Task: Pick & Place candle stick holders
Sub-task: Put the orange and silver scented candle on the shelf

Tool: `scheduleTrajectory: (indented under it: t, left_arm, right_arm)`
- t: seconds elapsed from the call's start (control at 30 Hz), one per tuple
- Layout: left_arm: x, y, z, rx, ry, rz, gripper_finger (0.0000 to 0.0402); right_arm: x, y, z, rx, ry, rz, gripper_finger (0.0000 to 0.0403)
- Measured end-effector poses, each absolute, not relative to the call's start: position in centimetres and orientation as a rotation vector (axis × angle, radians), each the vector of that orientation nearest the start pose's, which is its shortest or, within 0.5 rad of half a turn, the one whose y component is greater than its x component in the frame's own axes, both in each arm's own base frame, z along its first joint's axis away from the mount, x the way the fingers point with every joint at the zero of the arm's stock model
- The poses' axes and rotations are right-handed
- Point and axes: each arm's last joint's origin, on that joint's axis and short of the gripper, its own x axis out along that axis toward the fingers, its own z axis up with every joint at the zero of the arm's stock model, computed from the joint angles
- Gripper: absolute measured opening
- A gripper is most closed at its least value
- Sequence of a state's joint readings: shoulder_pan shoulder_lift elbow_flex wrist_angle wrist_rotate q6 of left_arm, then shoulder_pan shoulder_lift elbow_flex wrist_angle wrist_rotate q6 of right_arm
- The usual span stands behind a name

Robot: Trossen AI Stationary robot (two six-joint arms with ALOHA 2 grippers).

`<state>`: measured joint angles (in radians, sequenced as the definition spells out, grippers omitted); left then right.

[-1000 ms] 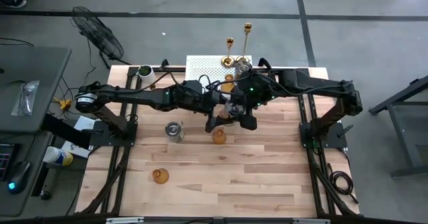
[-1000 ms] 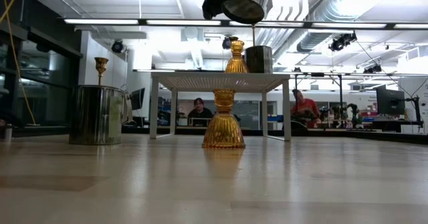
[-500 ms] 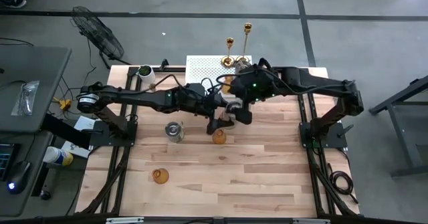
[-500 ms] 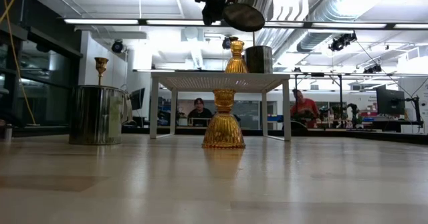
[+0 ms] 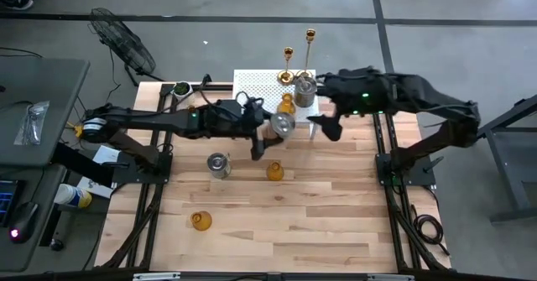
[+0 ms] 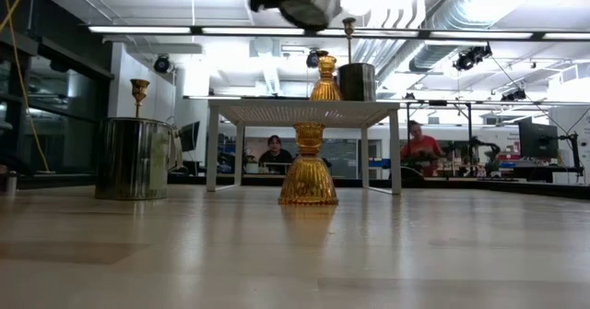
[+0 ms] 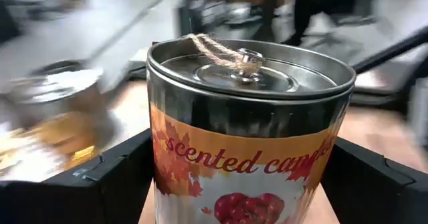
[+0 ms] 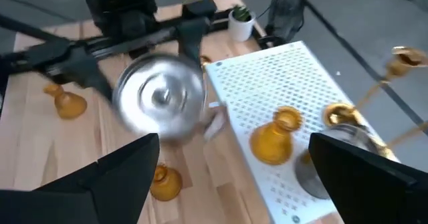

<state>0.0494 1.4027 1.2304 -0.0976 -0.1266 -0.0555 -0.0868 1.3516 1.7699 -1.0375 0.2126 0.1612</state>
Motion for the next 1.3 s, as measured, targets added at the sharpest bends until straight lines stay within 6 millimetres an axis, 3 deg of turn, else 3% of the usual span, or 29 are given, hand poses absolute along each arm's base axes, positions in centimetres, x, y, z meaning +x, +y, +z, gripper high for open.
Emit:
scheduleTrajectory:
  t: [0.33,0.57,0.7,0.9,1.07,1.3]
  left_arm:
    - [28.8,3.4,37.5,0.089,0.287,0.431,0.0351]
    - [27.7,7.0,37.4,0.051,0.323,0.478,0.0351]
    - [27.3,8.8,37.3,0.017,0.322,0.459,0.0351]
    - [26.4,11.0,37.0,-0.005,0.354,0.448,0.0351]
    - [25.3,13.7,35.7,-0.020,0.345,0.391,0.0351]
    - [23.3,17.4,32.6,-0.061,0.241,0.282,0.0351]
  right_arm:
    - [20.5,-2.4,47.6,0.143,0.527,-0.351,0.0375]
    - [18.5,-2.3,47.6,0.149,0.564,-0.385,0.0375]
    - [16.5,-2.2,47.2,0.182,0.590,-0.408,0.0375]
    - [14.3,-2.0,44.8,0.269,0.547,-0.441,0.0375]
    - [14.4,-2.1,43.2,0.308,0.477,-0.491,0.0375]
    - [15.4,-2.3,42.6,0.363,0.436,-0.518,0.0375]
